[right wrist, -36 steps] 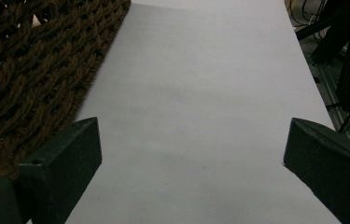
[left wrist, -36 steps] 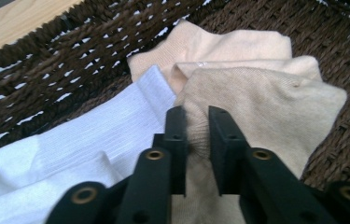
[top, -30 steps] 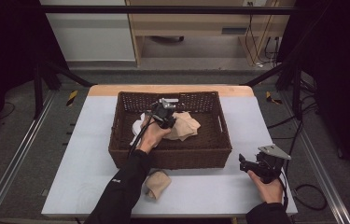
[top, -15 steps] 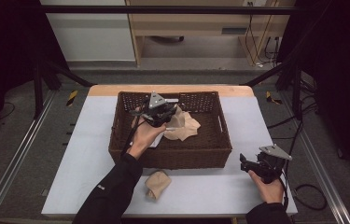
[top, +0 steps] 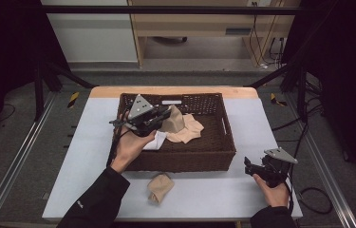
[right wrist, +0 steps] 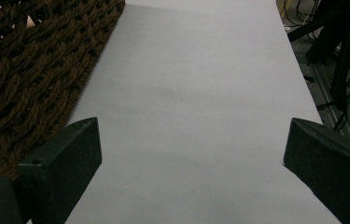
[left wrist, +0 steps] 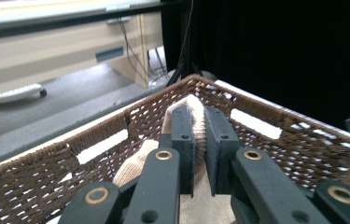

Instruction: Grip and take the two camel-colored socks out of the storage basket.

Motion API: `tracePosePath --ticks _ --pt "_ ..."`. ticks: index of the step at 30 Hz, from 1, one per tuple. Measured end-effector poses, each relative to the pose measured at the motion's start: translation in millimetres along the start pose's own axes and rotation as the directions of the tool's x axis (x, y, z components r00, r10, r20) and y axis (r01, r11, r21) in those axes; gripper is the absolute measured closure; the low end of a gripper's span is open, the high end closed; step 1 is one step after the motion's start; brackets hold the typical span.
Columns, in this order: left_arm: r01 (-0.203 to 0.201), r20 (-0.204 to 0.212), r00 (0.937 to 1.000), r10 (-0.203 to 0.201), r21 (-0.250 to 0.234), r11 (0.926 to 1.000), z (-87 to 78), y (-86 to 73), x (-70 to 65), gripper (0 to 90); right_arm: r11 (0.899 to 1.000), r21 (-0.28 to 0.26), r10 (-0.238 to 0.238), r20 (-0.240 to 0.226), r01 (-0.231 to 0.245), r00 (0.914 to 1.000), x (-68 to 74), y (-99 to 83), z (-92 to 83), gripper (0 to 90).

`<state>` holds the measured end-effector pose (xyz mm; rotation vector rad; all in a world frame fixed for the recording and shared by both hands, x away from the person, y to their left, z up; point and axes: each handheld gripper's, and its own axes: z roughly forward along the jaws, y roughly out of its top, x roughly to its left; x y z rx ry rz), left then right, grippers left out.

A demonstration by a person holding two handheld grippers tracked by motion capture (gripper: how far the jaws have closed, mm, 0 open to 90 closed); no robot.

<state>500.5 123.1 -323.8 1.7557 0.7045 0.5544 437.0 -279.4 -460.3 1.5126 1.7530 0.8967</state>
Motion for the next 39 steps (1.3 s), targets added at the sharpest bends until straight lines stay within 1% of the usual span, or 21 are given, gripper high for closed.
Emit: tracePosePath --ticks 10,13,15,16,18,23,31,34,37,39 --pt "-0.007 0.035 0.9994 0.009 -0.059 0.9982 -38.1 -1.3 -7.9 83.0 1.0 -0.004 0.005 -0.001 -0.005 1.0 -0.3 -0.6 -2.4 4.5" --pt "0.007 0.043 0.9991 -0.003 -0.082 0.9966 -48.6 -2.9 -9.4 83.0 1.0 -0.005 0.004 -0.001 -0.004 1.0 -0.1 -0.7 -2.8 4.6" --pt "0.005 0.054 0.9986 0.001 -0.104 0.9945 -60.8 -5.1 -13.1 83.0 1.0 -0.005 0.003 -0.002 -0.003 1.0 -0.1 -0.8 -3.2 4.5" --pt "0.005 0.054 0.9986 0.001 -0.104 0.9945 -60.8 -5.1 -13.1 83.0 1.0 -0.004 0.004 -0.003 -0.004 1.0 -0.1 -0.9 -3.6 4.5" --pt "0.007 0.064 0.9979 0.0 -0.115 0.9933 -67.3 -6.9 -16.2 83.0 1.0 -0.007 0.005 -0.003 -0.005 1.0 0.1 -0.9 -4.0 4.5" --pt "0.01 0.086 0.9963 0.001 -0.123 0.9923 -79.6 -14.4 -23.7 83.0 1.0 -0.007 0.006 -0.005 -0.006 1.0 0.2 -1.0 -4.8 4.5" --pt "0.016 0.119 0.9929 0.0 -0.132 0.9912 -88.4 -29.1 -32.0 83.0 1.0 -0.007 0.006 -0.008 -0.006 0.9999 0.4 -1.3 -5.5 4.6" --pt "0.02 0.138 0.9904 0.001 -0.147 0.989 -93.3 -35.2 -36.4 83.0 1.0 -0.008 0.006 -0.008 -0.006 0.9999 0.0 -1.4 -5.7 4.6" --pt "0.024 0.155 0.9879 -0.001 -0.142 0.9895 -96.8 -43.7 -40.8 83.0 1.0 -0.006 0.007 -0.009 -0.007 0.9999 0.2 -1.7 -5.8 4.6" --pt "0.012 0.161 0.9869 0.007 -0.12 0.9927 -96.6 -47.2 -43.1 83.0 1.0 -0.006 0.006 -0.009 -0.006 0.9999 0.3 -1.7 -5.8 4.6"
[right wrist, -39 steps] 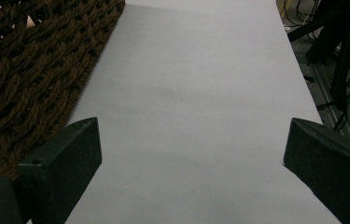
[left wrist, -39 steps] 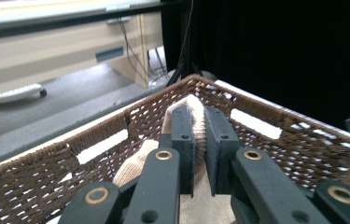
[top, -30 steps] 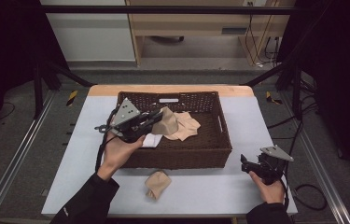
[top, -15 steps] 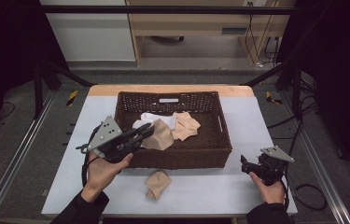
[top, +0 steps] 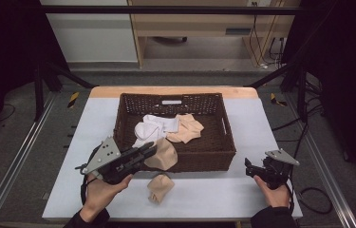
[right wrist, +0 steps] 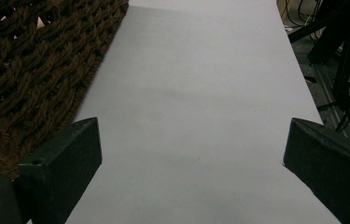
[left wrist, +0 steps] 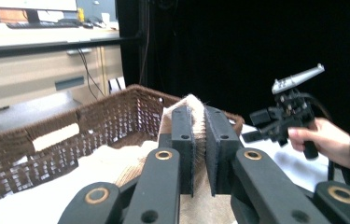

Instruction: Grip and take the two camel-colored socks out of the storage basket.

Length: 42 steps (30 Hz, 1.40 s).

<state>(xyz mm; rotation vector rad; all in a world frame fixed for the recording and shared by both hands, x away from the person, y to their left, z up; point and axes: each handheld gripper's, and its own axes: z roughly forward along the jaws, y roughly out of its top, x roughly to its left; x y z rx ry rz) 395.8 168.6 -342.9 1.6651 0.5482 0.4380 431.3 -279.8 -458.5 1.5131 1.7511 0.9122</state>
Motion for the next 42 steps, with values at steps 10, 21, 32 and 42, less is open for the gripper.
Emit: tracePosePath --ticks 10,21,32,42 --pt "-0.001 0.03 0.9996 -0.001 0.086 0.9963 7.8 -22.9 -13.1 83.0 1.0 -0.009 -0.001 -0.005 0.001 1.0 0.4 1.1 -2.7 4.6" --pt "0.011 0.057 0.9981 -0.023 0.192 0.9814 21.0 -46.9 -19.6 83.0 1.0 -0.007 -0.01 -0.003 0.01 0.9999 0.1 0.5 -2.6 4.7" --pt "0.021 0.062 0.9971 -0.044 0.334 0.9425 45.0 -84.4 -18.5 82.9 1.0 0.0 -0.012 -0.004 0.012 0.9999 0.8 0.0 -1.4 4.7" --pt "0.026 0.045 0.9978 -0.048 0.386 0.9219 57.1 -104.1 -16.1 76.6 1.0 0.012 -0.018 -0.005 0.018 0.9998 1.6 -0.3 0.5 4.7"
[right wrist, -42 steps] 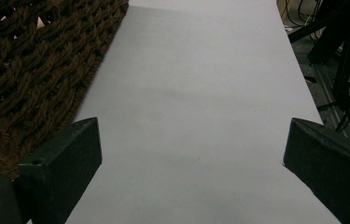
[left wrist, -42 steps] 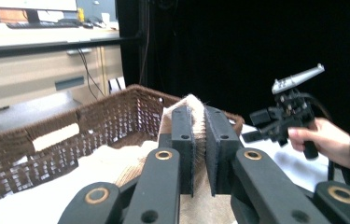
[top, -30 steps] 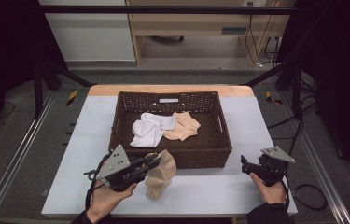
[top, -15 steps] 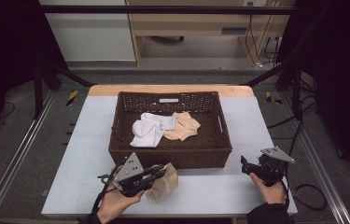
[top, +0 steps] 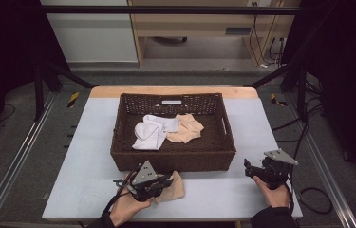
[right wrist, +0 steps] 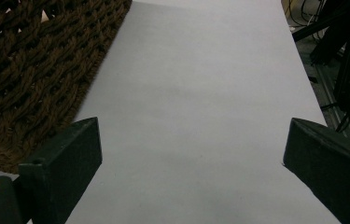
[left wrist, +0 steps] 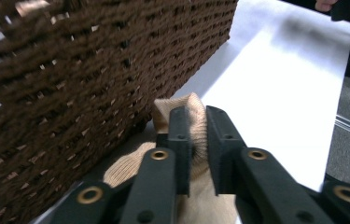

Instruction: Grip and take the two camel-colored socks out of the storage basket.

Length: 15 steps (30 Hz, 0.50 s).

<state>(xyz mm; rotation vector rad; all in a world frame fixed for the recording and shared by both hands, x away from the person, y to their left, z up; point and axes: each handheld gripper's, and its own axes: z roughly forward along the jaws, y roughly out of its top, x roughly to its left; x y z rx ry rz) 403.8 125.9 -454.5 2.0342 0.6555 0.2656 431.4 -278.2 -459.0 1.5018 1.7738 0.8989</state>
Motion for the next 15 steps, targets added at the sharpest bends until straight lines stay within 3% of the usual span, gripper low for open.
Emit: tracePosePath --ticks 9,15 --pt "0.037 -0.049 0.998 -0.039 -0.053 0.9979 -21.1 0.5 9.0 51.5 1.0 -0.005 0.006 -0.001 -0.006 1.0 -0.3 -0.1 -1.3 4.7" --pt "0.078 -0.114 0.9897 -0.087 -0.083 0.9935 -46.1 -10.9 23.5 43.8 1.0 -0.002 0.006 0.0 -0.006 1.0 0.0 -0.1 -1.2 4.7"
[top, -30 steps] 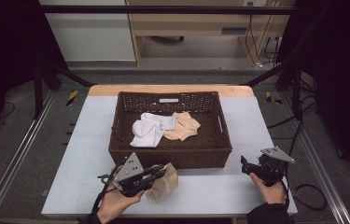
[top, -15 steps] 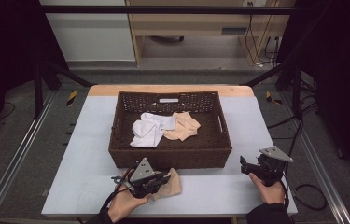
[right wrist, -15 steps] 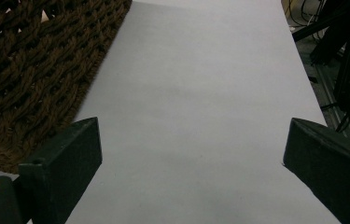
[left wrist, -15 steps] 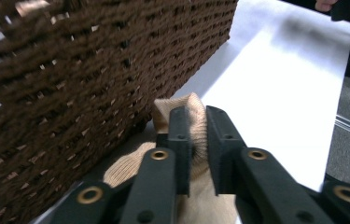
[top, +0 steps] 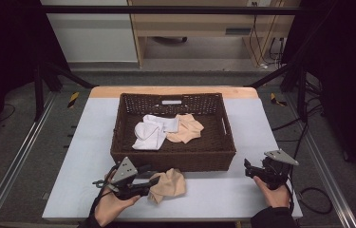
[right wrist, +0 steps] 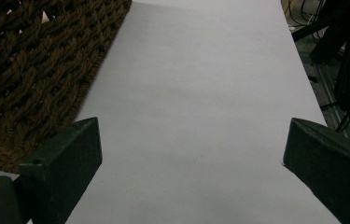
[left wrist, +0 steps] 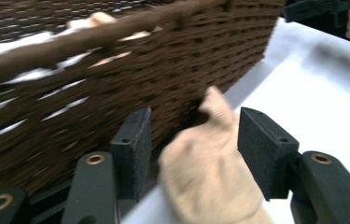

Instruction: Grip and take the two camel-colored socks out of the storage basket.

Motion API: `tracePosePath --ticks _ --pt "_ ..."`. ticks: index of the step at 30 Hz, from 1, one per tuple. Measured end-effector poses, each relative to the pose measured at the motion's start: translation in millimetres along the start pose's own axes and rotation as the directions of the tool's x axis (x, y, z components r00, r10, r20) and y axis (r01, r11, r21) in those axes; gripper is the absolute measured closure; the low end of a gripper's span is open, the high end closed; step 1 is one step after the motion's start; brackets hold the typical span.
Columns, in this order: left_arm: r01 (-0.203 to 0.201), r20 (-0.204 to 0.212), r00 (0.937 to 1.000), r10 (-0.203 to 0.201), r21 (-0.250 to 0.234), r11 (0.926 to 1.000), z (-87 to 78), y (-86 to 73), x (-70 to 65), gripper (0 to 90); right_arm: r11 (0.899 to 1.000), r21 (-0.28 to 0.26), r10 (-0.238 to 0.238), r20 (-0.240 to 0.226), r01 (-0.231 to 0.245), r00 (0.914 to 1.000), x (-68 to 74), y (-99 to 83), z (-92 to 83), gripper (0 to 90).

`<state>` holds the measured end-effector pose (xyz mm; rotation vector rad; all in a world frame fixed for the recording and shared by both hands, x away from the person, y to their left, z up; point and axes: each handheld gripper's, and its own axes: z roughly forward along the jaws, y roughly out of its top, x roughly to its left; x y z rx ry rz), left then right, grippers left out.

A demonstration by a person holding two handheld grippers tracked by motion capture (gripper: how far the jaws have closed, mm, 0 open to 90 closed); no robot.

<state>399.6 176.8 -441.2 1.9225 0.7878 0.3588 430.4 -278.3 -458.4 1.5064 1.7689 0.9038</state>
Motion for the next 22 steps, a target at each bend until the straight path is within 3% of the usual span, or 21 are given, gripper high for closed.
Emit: tracePosePath --ticks 6,11,19,22 --pt "0.028 -0.056 0.998 -0.028 -0.005 0.9996 -22.0 -14.5 15.1 42.0 1.0 -0.003 0.002 0.002 -0.002 1.0 -0.4 0.0 -0.7 4.7" --pt "0.063 -0.119 0.9909 -0.064 -0.008 0.998 -39.7 -24.4 31.4 40.2 1.0 -0.003 0.005 0.002 -0.005 1.0 -0.8 -0.1 -1.1 4.7" --pt "0.081 -0.175 0.9816 -0.077 0.017 0.9966 -45.3 -36.0 44.3 38.8 1.0 -0.001 0.01 0.0 -0.01 1.0 -1.2 -0.2 -1.1 4.7" --pt "0.073 -0.21 0.9756 -0.064 0.033 0.9968 -45.3 -40.5 49.5 38.6 1.0 -0.001 0.01 0.001 -0.01 1.0 -1.3 -0.2 -1.0 4.7"
